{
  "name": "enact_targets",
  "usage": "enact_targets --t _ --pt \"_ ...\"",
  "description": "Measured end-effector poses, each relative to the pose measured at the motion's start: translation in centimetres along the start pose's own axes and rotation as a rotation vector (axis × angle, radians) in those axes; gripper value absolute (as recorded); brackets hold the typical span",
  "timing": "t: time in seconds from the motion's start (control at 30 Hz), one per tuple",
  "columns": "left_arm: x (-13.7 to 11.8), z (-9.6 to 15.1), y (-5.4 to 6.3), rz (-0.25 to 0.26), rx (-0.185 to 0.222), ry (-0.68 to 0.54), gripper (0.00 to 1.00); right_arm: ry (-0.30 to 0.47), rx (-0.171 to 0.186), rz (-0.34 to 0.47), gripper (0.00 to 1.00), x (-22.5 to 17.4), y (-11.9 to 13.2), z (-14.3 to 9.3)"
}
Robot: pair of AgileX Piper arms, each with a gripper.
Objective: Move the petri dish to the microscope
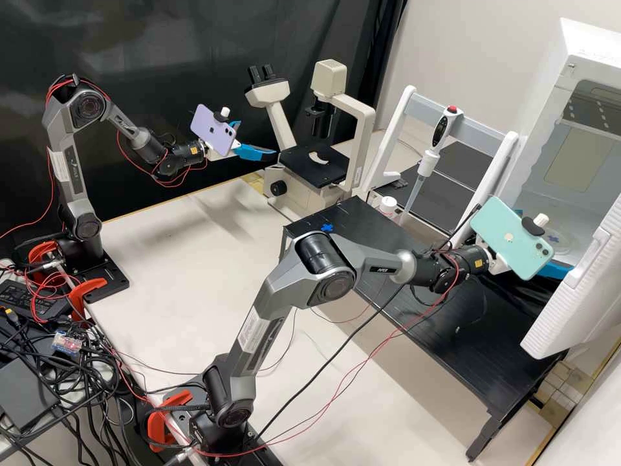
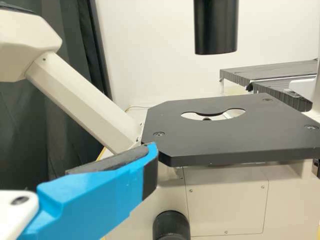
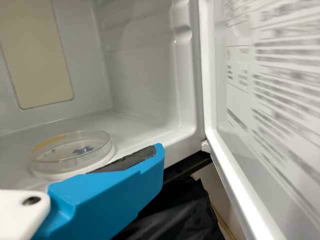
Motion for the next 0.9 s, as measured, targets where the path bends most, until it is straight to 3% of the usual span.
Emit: enact_targets --t 0.13,0.37,0.6,0.77,0.9 --pt "0.0 0.0 0.0 0.000 0.000 0.000 1.00 -0.021 0.000 -0.034 1.00 1.5 -1.0 -0.1" --pt "0.0 0.0 0.0 0.000 0.000 0.000 1.00 -0.046 -0.041 -0.097 1.00 3.7 -2.1 0.1" --pt "0.0 0.0 0.0 0.000 0.000 0.000 1.00 -0.062 -0.058 -0.121 1.00 4.7 -2.9 0.4" --pt "0.0 0.0 0.0 0.000 0.000 0.000 1.00 -0.065 -0.118 -0.100 1.00 4.8 -2.6 0.2" --pt "0.0 0.0 0.0 0.000 0.000 0.000 1.00 -0.077 -0.141 -0.081 1.00 4.8 -2.4 0.3"
